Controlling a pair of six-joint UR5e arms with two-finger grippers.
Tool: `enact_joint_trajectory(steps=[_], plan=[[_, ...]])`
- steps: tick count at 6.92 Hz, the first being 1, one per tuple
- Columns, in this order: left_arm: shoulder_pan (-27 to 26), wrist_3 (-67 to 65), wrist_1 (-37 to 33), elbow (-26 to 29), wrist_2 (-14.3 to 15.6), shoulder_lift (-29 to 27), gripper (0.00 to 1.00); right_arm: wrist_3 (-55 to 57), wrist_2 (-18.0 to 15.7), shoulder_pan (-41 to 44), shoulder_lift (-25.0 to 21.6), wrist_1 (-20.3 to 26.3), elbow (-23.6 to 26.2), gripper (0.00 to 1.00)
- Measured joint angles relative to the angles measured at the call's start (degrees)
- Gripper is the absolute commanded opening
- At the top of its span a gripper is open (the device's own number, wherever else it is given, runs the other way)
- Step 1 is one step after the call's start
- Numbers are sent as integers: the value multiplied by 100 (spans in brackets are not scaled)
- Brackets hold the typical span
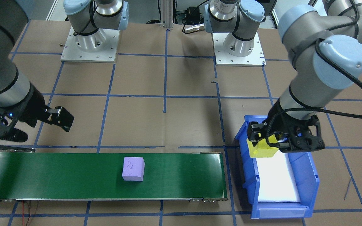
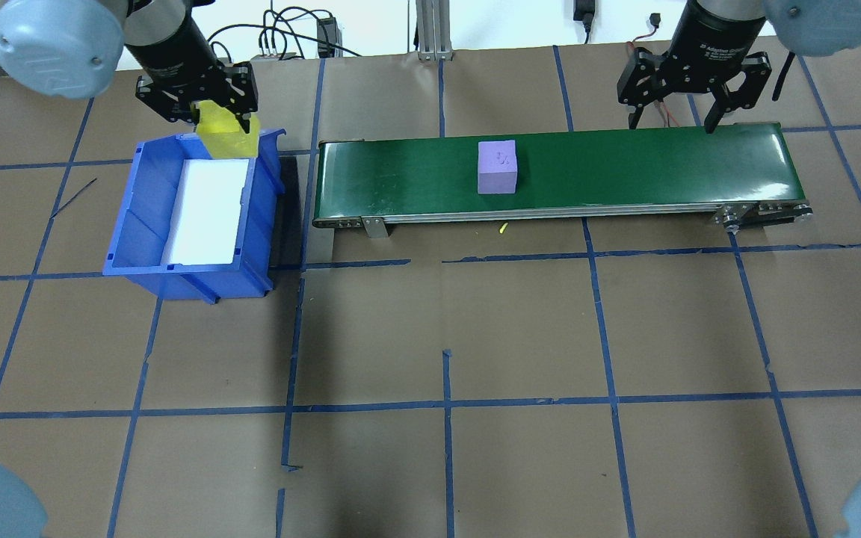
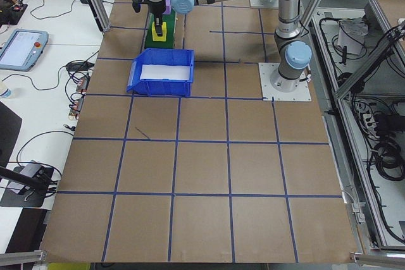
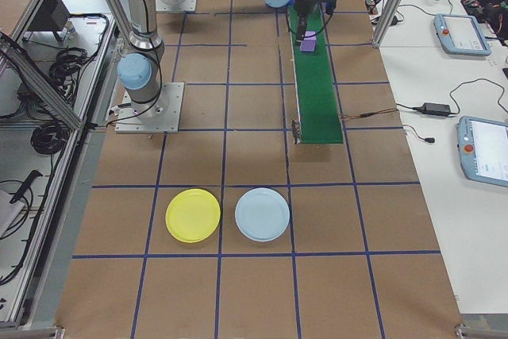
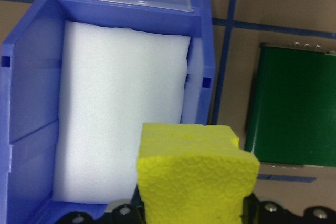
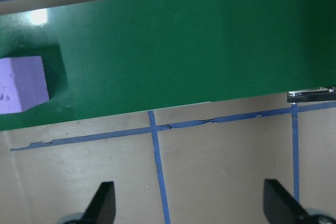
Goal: Move block left to right into plate
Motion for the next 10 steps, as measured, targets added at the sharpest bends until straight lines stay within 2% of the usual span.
enact_joint_trajectory(steps=[2,4,6,7,8,9,10], plan=[[-521,-215,197,84,-256,-355,12,-575,219,-326,427,-454,42,100],[-786,-316,824,78,-378,-881,14,-906,408,-564,485,-577,332,100],[-848,-316,1214,-73,-398,-1157,22,-963,411,-599,457,-621,494,100],[-862,-311,1419,-179,-409,-1246,39,-975,404,-601,434,-710,537,100],[-870,-299,1527,-300,-408,-1286,84,-977,399,-603,408,-811,563,100],[-874,-275,1618,-407,-397,-1280,96,-999,400,-603,398,-948,586,100],[-877,-230,1707,-455,-385,-1237,100,-1036,409,-603,411,-1136,597,100]])
